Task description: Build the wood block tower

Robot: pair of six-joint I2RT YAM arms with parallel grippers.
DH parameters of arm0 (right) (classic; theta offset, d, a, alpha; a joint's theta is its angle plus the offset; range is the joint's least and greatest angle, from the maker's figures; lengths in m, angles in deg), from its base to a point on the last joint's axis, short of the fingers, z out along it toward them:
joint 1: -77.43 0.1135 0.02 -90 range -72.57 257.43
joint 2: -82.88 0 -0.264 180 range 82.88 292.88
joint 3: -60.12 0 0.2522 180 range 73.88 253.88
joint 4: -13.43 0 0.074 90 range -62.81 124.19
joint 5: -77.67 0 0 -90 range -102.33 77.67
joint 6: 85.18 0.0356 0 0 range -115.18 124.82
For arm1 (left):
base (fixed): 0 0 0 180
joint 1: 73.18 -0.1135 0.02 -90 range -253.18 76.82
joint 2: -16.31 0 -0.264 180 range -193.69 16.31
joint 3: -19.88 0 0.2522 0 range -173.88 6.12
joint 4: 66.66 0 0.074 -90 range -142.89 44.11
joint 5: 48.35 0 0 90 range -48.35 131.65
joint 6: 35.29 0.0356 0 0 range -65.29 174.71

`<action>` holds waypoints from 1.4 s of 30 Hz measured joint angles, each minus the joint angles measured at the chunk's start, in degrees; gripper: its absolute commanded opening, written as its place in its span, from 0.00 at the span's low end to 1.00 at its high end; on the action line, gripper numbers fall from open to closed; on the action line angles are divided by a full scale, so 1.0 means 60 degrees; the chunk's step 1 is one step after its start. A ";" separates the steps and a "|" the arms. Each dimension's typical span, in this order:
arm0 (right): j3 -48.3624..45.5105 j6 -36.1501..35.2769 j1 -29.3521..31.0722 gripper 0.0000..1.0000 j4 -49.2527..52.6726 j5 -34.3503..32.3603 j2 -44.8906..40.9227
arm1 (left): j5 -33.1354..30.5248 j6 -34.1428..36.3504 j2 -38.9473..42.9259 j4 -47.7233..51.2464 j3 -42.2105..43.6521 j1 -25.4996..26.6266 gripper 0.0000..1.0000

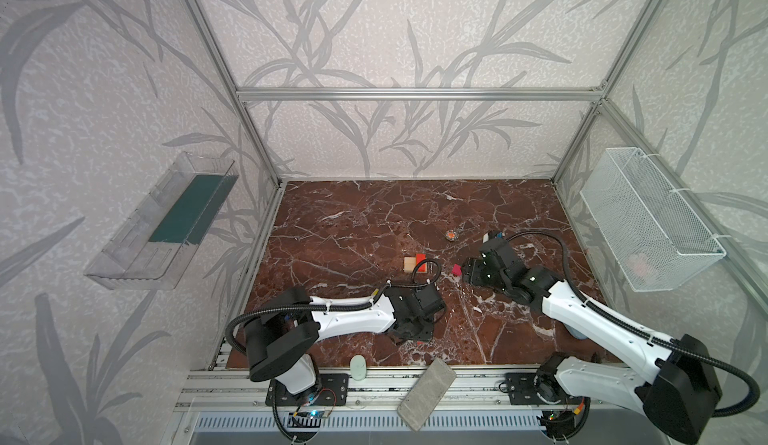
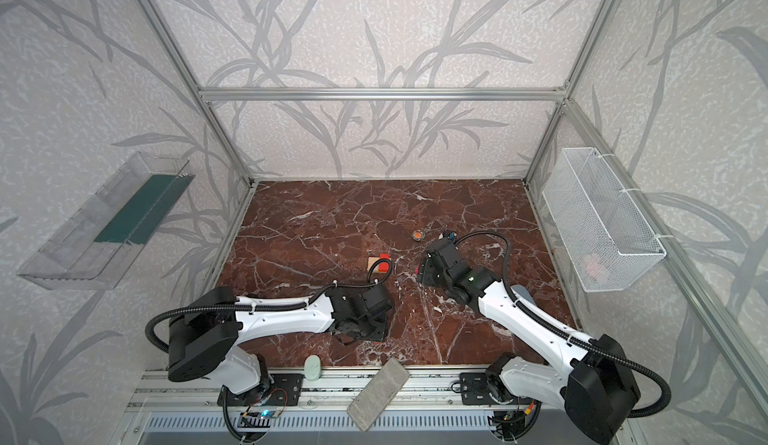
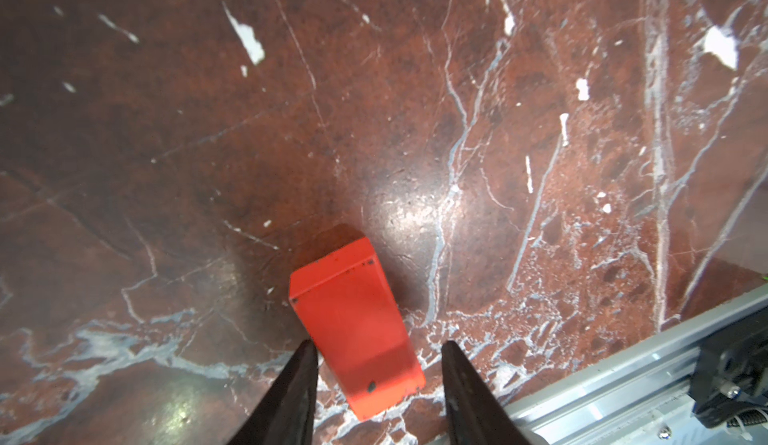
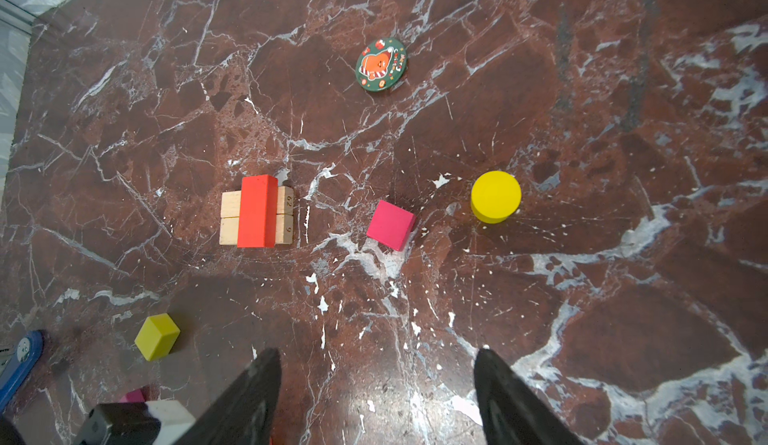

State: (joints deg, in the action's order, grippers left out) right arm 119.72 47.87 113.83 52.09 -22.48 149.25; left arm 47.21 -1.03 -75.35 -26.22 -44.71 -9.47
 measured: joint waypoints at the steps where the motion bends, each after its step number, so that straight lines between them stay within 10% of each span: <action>1: -0.0022 -0.0004 -0.0007 0.74 0.0004 -0.0015 -0.0022 | -0.0011 0.0029 -0.0051 0.0044 -0.0033 0.0000 0.44; 42: -0.0477 0.0004 -0.0211 0.74 0.0025 0.0007 -0.0175 | -0.0852 0.0692 -0.1472 0.1672 -0.1683 0.0576 0.32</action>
State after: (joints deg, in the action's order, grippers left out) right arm 116.86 47.89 112.57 52.25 -22.44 148.20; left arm 42.10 3.12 -84.18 -16.19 -54.81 -6.02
